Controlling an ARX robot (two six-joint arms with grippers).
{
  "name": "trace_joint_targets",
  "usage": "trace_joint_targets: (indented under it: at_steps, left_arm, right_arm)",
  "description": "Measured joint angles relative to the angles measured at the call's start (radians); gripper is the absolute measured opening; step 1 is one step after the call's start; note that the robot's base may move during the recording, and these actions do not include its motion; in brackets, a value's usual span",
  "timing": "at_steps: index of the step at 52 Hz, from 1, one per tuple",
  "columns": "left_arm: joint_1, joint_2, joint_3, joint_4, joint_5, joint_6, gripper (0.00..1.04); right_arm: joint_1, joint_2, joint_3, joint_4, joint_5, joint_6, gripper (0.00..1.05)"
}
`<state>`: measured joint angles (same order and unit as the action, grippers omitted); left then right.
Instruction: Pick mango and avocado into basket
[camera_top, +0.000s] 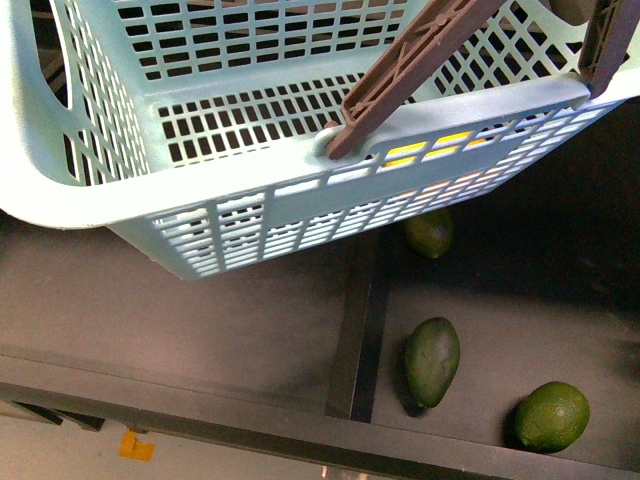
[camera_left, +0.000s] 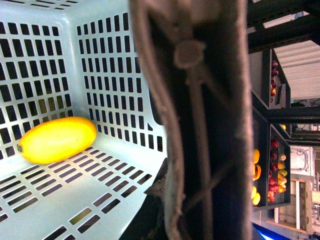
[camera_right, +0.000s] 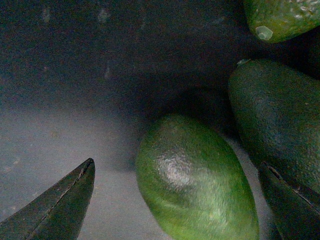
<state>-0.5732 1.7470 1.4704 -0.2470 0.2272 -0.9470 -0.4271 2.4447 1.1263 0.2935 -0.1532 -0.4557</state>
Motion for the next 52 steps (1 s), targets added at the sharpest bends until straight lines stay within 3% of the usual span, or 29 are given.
trace_joint_targets:
  at_steps: [27,37,40,52]
  left_arm:
    - [0.000,0.000,0.000,0.000,0.001,0.000,0.05]
    - [0.000,0.000,0.000,0.000,0.002,0.000,0.05]
    - [0.000,0.000,0.000,0.000,0.002,0.000,0.05]
    - [0.000,0.000,0.000,0.000,0.000,0.000,0.05]
  right_arm:
    - [0.018,0.119,0.107,-0.027,0.006,0.034,0.96]
    - [0.019,0.123,0.105,-0.027,0.009,0.046,0.62]
    - [0.018,0.122,0.100,-0.027,0.005,0.047,0.57]
    - [0.018,0.010,-0.026,0.048,-0.051,0.052,0.54]
